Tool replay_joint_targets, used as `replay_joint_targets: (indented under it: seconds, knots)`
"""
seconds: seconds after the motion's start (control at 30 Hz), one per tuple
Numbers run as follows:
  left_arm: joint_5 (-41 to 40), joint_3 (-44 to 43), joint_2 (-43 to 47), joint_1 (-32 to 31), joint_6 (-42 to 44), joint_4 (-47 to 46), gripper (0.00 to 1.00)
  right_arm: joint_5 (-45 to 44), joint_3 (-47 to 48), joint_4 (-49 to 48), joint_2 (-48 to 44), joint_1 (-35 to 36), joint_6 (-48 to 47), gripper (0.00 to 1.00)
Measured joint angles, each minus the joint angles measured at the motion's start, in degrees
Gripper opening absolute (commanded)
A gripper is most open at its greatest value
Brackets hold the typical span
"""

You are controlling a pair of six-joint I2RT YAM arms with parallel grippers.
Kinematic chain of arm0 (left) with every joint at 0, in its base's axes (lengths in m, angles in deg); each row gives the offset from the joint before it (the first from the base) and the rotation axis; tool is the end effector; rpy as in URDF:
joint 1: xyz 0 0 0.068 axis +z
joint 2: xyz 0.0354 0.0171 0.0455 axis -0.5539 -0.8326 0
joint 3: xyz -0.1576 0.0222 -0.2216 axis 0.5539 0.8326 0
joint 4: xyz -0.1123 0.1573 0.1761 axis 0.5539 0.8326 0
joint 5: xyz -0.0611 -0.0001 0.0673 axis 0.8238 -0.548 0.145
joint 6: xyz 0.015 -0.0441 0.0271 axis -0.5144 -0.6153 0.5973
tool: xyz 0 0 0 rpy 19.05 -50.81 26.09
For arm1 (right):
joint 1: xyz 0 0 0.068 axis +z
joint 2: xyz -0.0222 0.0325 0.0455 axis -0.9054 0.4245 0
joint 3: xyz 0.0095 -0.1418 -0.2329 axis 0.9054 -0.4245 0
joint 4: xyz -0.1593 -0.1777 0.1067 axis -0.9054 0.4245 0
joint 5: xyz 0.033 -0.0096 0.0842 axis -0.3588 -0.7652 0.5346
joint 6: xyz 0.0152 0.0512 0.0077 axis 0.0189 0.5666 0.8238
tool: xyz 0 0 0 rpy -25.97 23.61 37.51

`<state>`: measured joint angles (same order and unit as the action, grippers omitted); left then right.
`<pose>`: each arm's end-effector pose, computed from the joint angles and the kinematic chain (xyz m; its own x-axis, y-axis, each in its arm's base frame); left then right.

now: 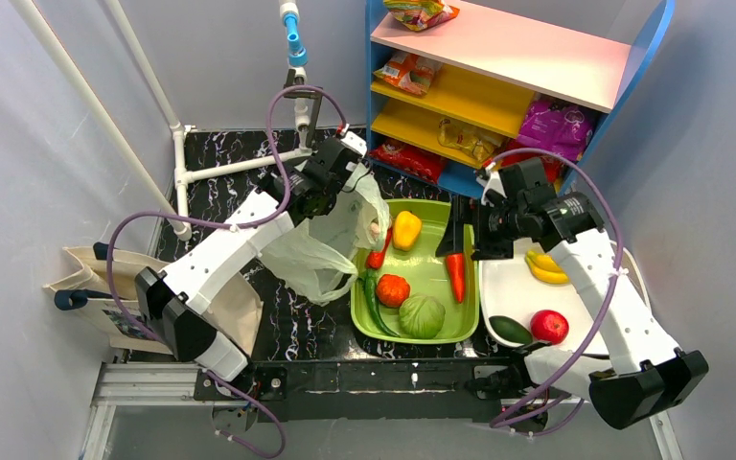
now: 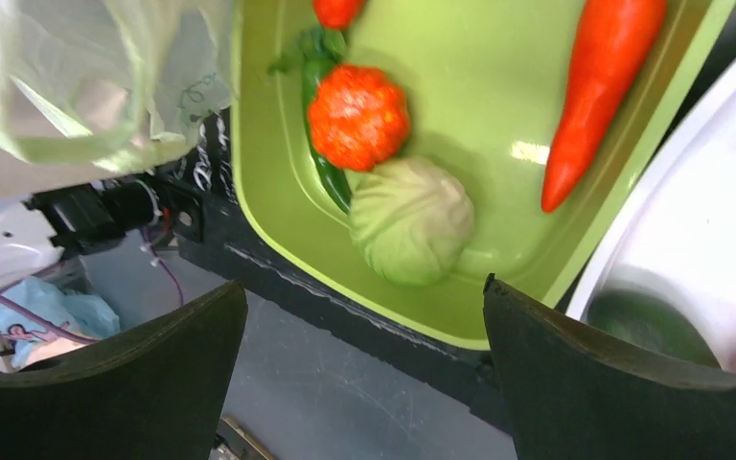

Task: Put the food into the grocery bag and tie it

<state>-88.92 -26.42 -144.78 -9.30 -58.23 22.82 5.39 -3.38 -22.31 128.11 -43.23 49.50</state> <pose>0.2526 -0.2066 0.3828 -0.4683 0.5598 -0.6836 0.2892 0.8282 0.4801 0.1929 0.0886 0.3712 -0.8805 0.0642 -0.4697 -0.1918 0.8578 0.4768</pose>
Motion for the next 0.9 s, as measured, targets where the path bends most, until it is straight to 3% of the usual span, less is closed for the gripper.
replay_joint_targets:
  seconds: [0.23, 0.5, 0.9]
  knots:
    - [3.58, -6.73, -2.43, 0.0, -11.96, 12.61, 0.0, -1.29, -9.99, 1.22, -4.2, 2.67, 1.01, 1.0]
    - [8.37, -7.61, -2.73, 0.0, -20.41, 22.95, 0.0, -0.13, -23.23, -4.35, -8.9, 4.44, 5.14, 1.0]
    - [18.86, 3.8, -0.55, 0.0, -25.42, 23.61, 0.0, 2.47, -33.07, -16.96, -6.36, 7.78, 10.19, 1.0]
